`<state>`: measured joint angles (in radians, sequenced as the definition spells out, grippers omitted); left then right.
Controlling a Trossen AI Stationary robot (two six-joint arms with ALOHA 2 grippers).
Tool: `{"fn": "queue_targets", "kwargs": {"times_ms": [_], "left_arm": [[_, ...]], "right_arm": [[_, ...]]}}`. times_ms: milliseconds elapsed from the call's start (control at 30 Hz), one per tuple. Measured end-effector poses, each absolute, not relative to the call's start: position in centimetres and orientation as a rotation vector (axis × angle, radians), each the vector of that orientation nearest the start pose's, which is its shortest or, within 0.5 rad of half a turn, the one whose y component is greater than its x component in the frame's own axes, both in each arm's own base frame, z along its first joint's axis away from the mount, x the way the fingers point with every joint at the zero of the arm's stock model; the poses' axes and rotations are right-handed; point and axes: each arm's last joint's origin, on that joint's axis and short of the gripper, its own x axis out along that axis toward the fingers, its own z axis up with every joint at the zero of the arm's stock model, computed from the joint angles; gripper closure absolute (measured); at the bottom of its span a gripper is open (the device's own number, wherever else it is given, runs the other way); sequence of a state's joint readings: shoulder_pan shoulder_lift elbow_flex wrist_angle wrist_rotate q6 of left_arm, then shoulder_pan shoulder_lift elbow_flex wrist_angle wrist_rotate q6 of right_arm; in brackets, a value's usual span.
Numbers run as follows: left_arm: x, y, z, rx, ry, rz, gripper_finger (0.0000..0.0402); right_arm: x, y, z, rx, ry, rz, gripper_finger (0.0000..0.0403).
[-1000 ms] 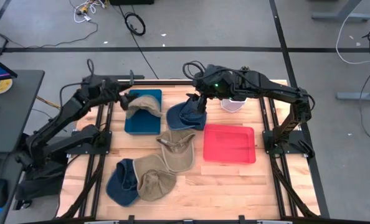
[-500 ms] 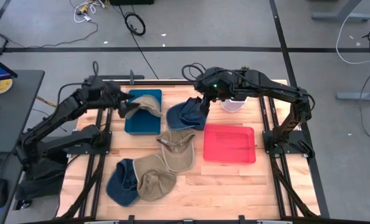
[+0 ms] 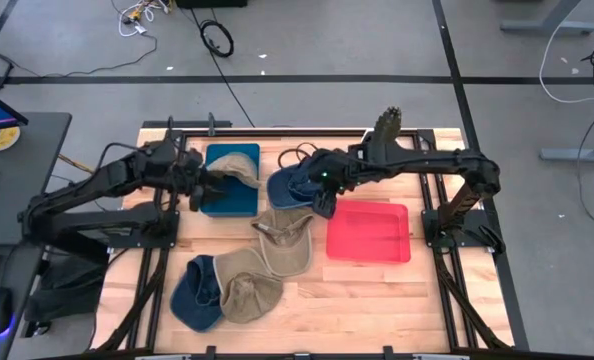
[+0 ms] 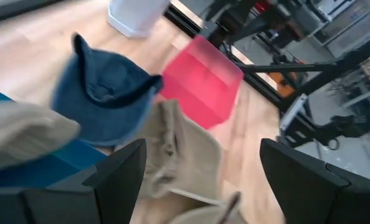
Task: Pick & Place hat
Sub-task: Put the bottom brown cap into the blue bin
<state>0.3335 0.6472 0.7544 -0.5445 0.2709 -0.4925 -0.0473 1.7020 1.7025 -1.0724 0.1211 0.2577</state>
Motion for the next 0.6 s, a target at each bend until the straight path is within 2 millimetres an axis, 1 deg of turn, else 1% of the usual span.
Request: {"fn": "queue_targets", "kwargs": {"times_ms": [167,300,400,467,600], "left_arm": [[13.2,2.3,30.8,-0.669,0.401,0.189,0.0097],[13.4,1.3,30.7,-0.778,0.412,0.181,0.0108],[13.9,0.4,30.7,-0.819,0.453,0.167,0.0117],[14.6,-0.2,31.1,-0.819,0.497,0.16,0.0123],[16.2,-1.4,32.8,-0.779,0.595,0.154,0.0134]], "right_arm": [[34.7,-1.6,33.7,0.183,1.035,-0.276,0.0175],[34.9,-1.6,34.2,0.177,0.986,-0.264,0.0175],[34.9,-1.6,34.8,0.157,0.939,-0.248,0.0175],[34.9,-1.6,35.1,0.143,0.922,-0.239,0.0175],[34.7,-1.7,35.7,0.124,0.889,-0.229,0.0175]]}}
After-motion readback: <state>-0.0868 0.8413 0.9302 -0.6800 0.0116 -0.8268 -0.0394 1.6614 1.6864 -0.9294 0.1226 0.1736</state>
